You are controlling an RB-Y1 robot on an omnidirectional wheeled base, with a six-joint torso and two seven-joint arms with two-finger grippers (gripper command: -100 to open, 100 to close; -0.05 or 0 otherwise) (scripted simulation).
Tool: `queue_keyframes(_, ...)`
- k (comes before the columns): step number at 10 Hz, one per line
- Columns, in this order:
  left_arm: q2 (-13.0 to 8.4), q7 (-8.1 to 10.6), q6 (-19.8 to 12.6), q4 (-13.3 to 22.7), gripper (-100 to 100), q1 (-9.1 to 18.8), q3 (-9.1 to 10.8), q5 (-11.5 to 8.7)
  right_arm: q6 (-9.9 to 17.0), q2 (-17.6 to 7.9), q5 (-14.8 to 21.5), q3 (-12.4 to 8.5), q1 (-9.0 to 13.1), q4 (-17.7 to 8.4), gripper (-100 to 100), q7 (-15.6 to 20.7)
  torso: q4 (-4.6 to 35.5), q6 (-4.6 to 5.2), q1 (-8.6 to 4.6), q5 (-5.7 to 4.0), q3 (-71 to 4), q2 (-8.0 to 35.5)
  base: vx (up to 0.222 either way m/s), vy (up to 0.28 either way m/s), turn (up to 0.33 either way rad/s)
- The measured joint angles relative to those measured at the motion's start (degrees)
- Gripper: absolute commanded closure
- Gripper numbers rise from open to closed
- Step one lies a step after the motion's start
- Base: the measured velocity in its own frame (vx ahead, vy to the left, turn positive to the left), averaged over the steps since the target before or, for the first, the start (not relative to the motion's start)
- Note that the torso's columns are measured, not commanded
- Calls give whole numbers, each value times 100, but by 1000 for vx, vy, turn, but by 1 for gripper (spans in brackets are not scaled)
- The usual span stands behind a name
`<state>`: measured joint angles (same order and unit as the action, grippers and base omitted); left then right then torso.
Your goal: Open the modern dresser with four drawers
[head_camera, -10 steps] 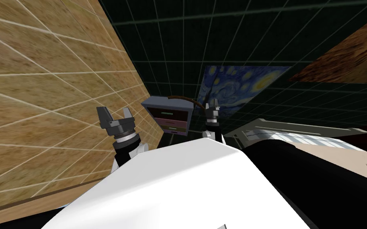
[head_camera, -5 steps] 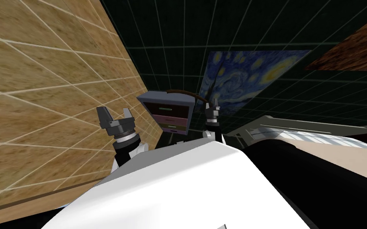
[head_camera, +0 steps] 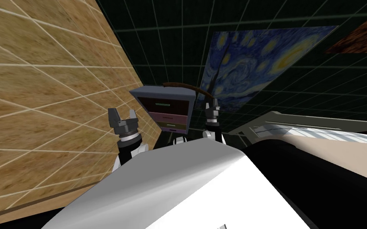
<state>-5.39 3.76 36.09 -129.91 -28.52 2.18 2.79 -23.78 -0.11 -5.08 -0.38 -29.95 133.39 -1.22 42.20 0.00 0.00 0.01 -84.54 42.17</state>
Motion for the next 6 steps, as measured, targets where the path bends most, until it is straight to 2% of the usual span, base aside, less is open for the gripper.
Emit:
queue_keyframes(2,-161,-24,76,269,-100,-1,-4,4,0,0,0,0,0,0,0,0,7,-1,0,-1,-4,8,42,-6,-37)
queue_keyframes(6,-232,-138,202,810,-100,77,-118,84,0,0,0,0,0,0,0,0,10,0,1,0,1,16,33,-8,-36)
